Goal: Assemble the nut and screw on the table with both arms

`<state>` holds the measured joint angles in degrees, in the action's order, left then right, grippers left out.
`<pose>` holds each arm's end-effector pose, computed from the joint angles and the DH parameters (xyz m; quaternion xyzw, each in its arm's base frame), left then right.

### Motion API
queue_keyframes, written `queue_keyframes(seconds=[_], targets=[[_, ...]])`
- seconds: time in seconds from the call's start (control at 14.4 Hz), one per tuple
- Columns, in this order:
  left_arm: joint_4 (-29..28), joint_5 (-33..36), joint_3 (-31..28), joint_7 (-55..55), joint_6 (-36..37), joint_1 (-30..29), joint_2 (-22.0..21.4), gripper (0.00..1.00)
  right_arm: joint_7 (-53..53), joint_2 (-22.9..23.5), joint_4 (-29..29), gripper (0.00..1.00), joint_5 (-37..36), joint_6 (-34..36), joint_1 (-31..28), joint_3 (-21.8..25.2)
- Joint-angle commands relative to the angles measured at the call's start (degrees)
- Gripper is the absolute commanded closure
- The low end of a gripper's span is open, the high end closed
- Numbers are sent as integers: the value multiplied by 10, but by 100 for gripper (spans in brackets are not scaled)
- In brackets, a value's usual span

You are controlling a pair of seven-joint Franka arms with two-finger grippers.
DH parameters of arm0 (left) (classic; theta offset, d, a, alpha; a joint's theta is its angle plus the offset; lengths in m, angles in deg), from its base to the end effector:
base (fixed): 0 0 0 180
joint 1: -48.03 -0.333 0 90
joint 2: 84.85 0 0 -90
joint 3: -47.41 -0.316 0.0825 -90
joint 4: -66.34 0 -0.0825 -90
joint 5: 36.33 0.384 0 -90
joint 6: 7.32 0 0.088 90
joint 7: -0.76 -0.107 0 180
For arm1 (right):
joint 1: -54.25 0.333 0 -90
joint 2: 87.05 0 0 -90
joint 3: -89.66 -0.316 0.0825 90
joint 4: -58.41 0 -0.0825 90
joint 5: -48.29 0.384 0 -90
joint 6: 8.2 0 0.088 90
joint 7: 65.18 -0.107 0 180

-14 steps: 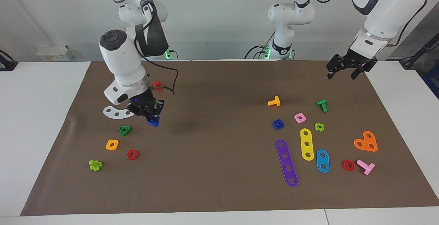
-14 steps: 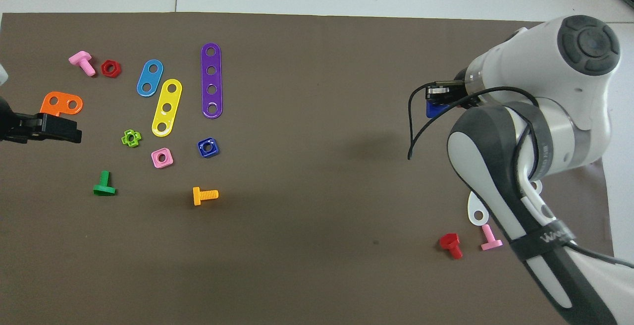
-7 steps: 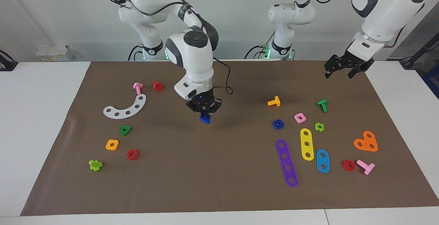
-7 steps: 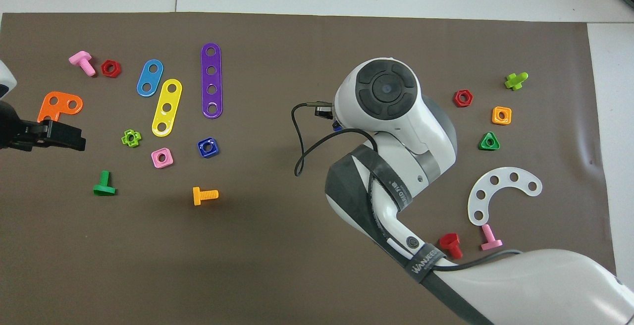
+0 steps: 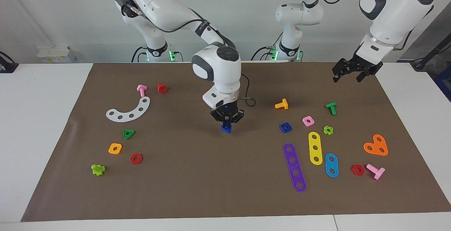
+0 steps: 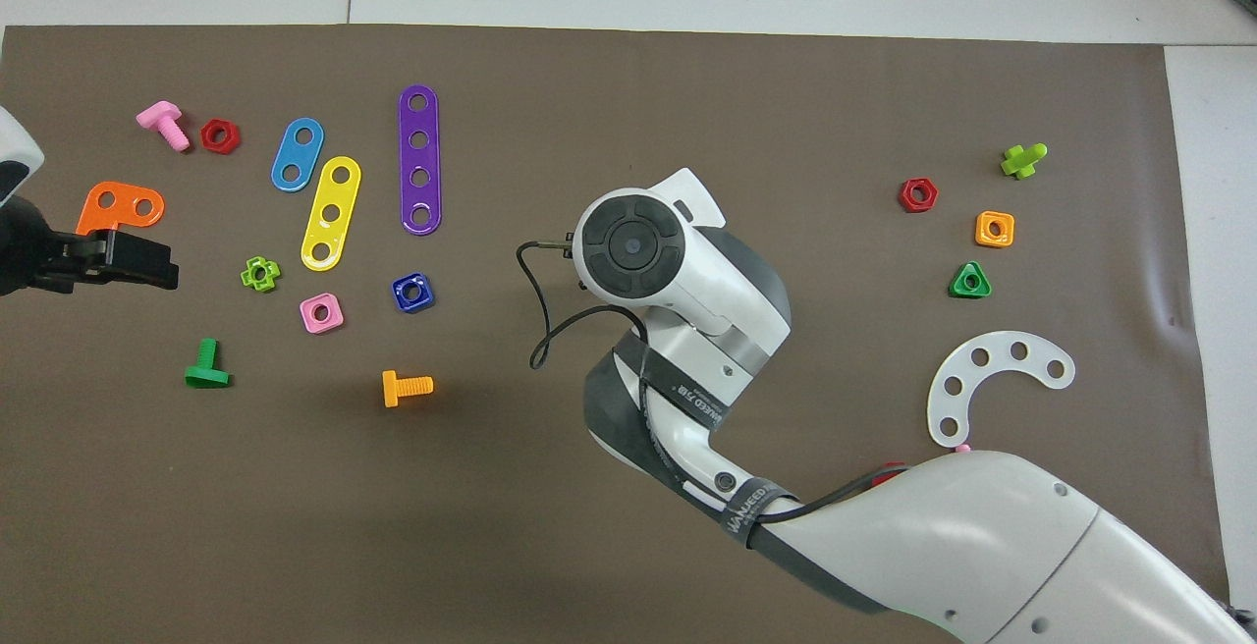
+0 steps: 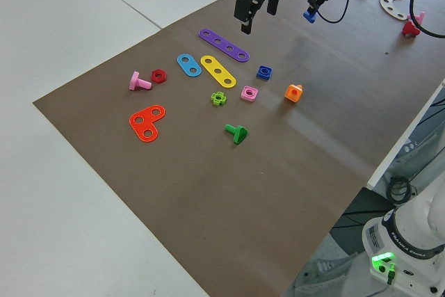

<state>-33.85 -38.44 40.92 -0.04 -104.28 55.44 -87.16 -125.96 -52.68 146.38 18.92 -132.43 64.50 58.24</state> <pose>0.5476 -0.0113 0.5727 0.9997 -0.0127 -0.0082 0.0205 0.5823 0.4052 0.3556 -0.9916 0.0835 -0.0989 0.0060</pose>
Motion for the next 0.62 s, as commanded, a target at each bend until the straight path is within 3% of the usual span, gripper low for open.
queue_keyframes(seconds=[0.0, 0.28, 0.35, 0.42, 0.55], targets=[[-17, -1, -5, 18, -24, 18, -5, 0, -28, 16, 18, 100, -25, -34, -4, -14], [-18, -1, -4, 20, -26, 27, 5, 0, -59, 16, 66, 100, -29, -73, -2, -13], [-18, -1, -5, 24, -27, 31, 6, 0, -63, 16, 69, 62, -29, -73, -2, -13], [-20, -1, -4, 26, -29, 37, 7, 0, -67, 16, 72, 1, -30, -73, -2, -13], [-21, -1, -4, 36, -34, 45, 15, 0, -67, 10, 65, 0, -35, -72, -6, -13]])
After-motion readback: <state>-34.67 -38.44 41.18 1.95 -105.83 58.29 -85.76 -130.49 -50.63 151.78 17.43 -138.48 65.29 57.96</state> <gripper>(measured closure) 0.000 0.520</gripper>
